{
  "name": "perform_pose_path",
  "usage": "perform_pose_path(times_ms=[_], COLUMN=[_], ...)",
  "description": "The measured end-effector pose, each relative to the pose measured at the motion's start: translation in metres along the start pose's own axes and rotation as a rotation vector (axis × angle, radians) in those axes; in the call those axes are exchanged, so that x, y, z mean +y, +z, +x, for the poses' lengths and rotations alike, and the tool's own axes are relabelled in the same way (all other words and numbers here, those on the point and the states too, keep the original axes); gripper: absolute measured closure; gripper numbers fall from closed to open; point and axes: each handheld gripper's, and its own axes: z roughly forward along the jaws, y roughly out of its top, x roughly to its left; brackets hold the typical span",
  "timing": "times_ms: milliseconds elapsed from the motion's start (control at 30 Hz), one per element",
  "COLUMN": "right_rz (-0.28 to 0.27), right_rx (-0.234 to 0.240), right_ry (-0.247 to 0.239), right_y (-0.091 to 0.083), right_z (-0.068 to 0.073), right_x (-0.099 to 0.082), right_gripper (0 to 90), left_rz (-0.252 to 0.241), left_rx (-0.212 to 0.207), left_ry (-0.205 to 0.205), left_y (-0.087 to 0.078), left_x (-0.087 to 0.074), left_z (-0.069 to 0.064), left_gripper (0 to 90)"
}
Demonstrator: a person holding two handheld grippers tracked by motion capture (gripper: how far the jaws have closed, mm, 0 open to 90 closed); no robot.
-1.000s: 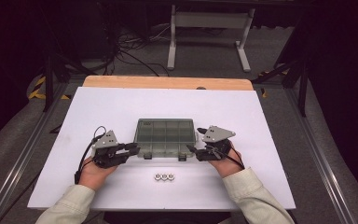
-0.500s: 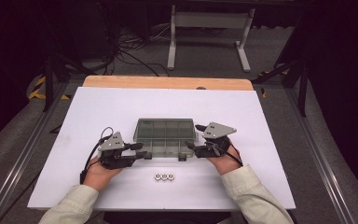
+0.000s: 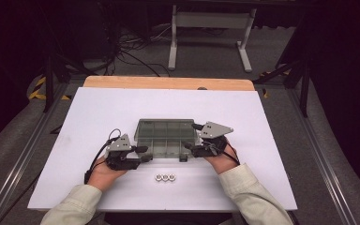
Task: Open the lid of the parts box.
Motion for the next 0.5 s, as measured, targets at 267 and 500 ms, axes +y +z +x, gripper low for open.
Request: perform_pose_path(times_ms=[267,500], right_rz=[0.006,-0.005], right_rx=[0.006,0.008], right_ry=[-0.046,-0.051], right_y=[0.0061,0.0055], right_z=[0.0032,0.0027], right_x=[0.0066,0.0107], right_gripper=[40.1,45.0], left_rz=[0.003,0.007], left_rx=[0.004,0.004], left_ry=[0.0,-0.007], left_y=[-0.001,-0.0022], left_x=[0.0002,0.0004], left_z=[-0.0002,-0.0003], left_gripper=[57.1,57.3])
